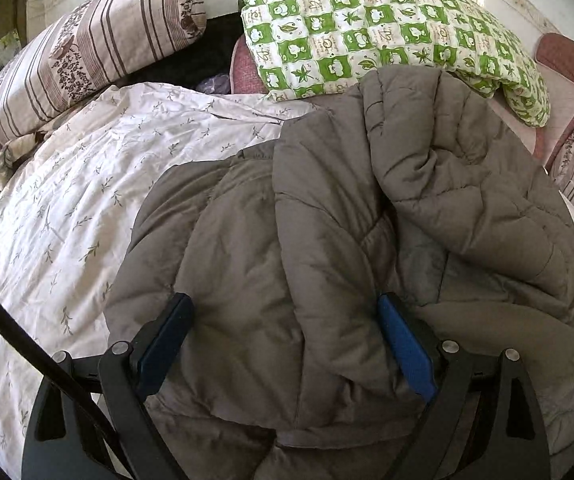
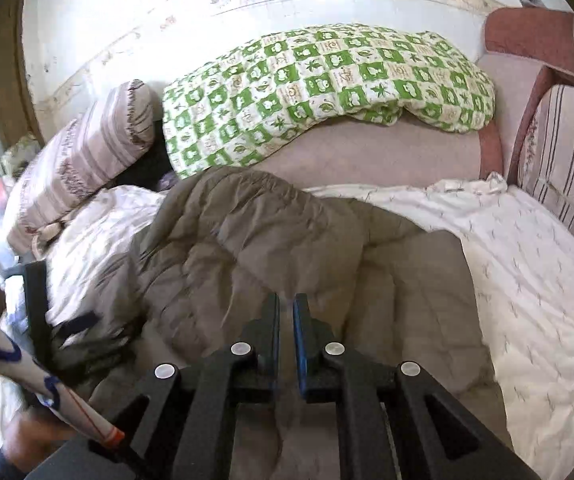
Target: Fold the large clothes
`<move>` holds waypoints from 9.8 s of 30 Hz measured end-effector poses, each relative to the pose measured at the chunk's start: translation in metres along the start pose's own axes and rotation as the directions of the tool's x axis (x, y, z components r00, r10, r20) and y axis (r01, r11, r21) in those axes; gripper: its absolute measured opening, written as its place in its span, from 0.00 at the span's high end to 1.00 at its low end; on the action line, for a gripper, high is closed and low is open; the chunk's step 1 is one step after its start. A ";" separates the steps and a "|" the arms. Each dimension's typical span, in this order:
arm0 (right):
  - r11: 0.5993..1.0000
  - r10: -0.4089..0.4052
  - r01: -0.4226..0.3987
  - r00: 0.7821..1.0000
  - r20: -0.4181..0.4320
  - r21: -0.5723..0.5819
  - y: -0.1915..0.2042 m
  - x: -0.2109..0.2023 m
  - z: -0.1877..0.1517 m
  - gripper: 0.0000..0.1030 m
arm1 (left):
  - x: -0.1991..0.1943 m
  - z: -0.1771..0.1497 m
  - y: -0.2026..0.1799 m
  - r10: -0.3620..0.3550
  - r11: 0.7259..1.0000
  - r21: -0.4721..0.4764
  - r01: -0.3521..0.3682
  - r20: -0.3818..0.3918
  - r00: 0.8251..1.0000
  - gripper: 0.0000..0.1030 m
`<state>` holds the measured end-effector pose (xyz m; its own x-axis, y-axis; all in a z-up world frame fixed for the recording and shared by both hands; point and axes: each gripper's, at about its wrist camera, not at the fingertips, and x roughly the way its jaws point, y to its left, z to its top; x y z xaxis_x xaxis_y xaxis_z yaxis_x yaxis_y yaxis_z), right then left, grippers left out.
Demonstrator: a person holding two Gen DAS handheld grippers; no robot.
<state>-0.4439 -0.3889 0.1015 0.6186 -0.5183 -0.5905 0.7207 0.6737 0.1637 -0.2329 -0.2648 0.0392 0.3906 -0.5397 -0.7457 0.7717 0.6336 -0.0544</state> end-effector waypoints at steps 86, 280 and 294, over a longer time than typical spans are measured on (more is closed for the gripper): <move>0.999 -0.029 0.024 0.992 -0.126 -0.044 -0.014 0.080 -0.071 0.74 | -0.004 -0.012 -0.026 0.058 0.991 0.120 -0.062 0.041 0.997 0.07; 0.928 0.059 -0.008 0.990 -0.126 0.372 -0.124 -0.190 -0.284 0.69 | -0.218 -0.268 0.046 0.150 0.989 -0.023 -0.149 0.097 0.984 0.39; 0.956 0.005 0.033 0.992 -0.129 0.292 -0.111 -0.195 -0.279 0.73 | -0.216 -0.268 0.038 0.171 0.985 0.017 -0.173 0.099 0.980 0.49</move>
<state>-0.7322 -0.2156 -0.0216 0.5764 -0.4426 -0.6869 0.8010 0.4724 0.3678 -0.4229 0.0244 0.0202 0.5642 -0.4757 -0.6748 0.7008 0.7081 0.0867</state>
